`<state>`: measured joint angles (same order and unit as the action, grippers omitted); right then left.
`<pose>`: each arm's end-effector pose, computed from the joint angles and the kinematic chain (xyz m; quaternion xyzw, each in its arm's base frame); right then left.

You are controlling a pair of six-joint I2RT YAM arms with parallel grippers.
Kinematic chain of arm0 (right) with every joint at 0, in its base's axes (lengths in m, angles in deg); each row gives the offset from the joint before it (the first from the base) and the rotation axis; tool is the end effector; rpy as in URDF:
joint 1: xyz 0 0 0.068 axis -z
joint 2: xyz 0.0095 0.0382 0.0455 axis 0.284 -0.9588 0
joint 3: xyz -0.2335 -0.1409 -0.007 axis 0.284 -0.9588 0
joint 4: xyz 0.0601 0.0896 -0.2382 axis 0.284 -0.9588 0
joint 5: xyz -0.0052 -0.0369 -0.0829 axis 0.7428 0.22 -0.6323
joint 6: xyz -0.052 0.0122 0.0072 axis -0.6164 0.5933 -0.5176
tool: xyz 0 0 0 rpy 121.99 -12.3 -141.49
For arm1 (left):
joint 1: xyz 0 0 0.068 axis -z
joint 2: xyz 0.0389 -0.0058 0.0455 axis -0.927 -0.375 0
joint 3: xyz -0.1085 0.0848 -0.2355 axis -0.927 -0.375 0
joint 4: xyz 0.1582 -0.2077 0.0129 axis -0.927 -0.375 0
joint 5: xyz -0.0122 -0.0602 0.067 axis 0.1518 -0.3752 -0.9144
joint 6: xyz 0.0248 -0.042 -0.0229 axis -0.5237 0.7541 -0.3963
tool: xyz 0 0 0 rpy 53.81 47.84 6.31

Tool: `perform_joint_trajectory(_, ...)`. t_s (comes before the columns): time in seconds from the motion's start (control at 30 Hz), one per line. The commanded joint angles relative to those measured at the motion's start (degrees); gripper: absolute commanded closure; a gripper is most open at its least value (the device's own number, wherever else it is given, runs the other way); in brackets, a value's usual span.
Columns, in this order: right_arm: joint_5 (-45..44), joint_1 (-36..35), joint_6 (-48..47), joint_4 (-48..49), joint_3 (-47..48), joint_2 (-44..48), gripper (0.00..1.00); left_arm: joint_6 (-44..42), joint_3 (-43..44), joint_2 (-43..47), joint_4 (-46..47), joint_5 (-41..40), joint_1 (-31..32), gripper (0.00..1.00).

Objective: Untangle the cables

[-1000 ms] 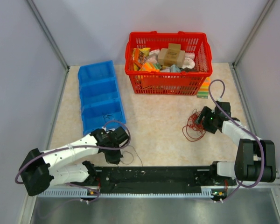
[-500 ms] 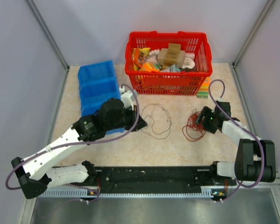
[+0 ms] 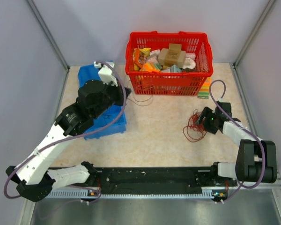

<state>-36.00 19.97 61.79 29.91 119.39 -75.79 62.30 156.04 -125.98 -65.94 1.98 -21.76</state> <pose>0.2341 -0.0067 0.1625 0.2324 0.9219 0.1618 0.2643 0.1550 -0.1530 0.4631 0.1169 0.7674 -0.2923 0.5586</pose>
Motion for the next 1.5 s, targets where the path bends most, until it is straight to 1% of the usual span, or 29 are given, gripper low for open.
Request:
perform_joint_trajectory(0.0,0.3,-0.5,-0.7,0.8,-0.6,-0.2,0.29,-3.0,-5.5,5.2,-1.5,-3.2,-9.3,1.0)
perform_joint_trajectory(0.03,0.3,-0.5,-0.7,0.9,-0.7,-0.2,0.29,-3.3,-7.7,6.2,0.2,-1.6,-13.3,1.0)
perform_joint_trajectory(0.1,0.4,-0.5,-0.7,0.9,-0.7,-0.2,0.29,-3.2,-10.7,6.9,1.1,0.7,-18.4,1.0)
perform_joint_trajectory(0.2,0.5,-0.5,-0.8,0.9,-0.7,-0.1,0.29,-0.1,-14.9,6.4,2.5,2.5,-24.4,1.0)
perform_joint_trajectory(0.3,0.5,-0.5,-0.8,0.8,-0.7,-0.1,0.29,5.2,-18.6,5.8,2.0,6.0,-29.2,1.0)
perform_joint_trajectory(0.37,0.4,-0.5,-0.8,0.7,-0.7,0.1,0.29,9.0,-20.4,6.1,0.2,3.4,-31.3,1.0)
perform_joint_trajectory(0.47,0.5,-0.5,-0.7,0.8,-0.7,-0.1,0.29,11.1,-23.5,7.0,1.9,6.4,-34.1,1.0)
perform_joint_trajectory(0.63,0.6,-0.5,-0.8,0.9,-0.6,-0.6,0.29,14.3,-25.1,6.3,3.0,5.1,-34.4,1.0)
perform_joint_trajectory(0.73,0.6,-0.5,-0.7,0.8,-0.6,-0.3,0.29,15.5,-26.2,4.4,4.1,8.2,-34.6,1.0)
perform_joint_trajectory(0.83,0.6,-0.5,-0.7,0.8,-0.6,-0.5,0.29,18.6,-27.7,3.4,3.6,9.3,-35.2,1.0)
perform_joint_trajectory(1.07,0.7,-0.5,-0.8,0.9,-0.6,-0.7,0.29,25.9,-35.9,9.5,0.6,0.2,-35.7,1.0)
perform_joint_trajectory(1.13,0.7,-0.5,-0.8,0.9,-0.5,-1.0,0.29,27.3,-37.8,10.1,-0.6,-1.0,-35.8,1.0)
perform_joint_trajectory(1.33,0.8,-0.6,-1.0,0.9,-0.5,-1.0,0.29,28.0,-39.9,7.0,-1.2,-2.2,-35.8,1.0)
perform_joint_trajectory(1.4,0.8,-0.6,-0.9,0.9,-0.5,-1.0,0.29,25.4,-39.0,4.2,0.7,-1.5,-36.0,1.0)
perform_joint_trajectory(1.47,0.8,-0.6,-0.9,0.9,-0.5,-1.0,0.29,24.7,-37.1,0.8,0.0,-1.4,-36.1,1.0)
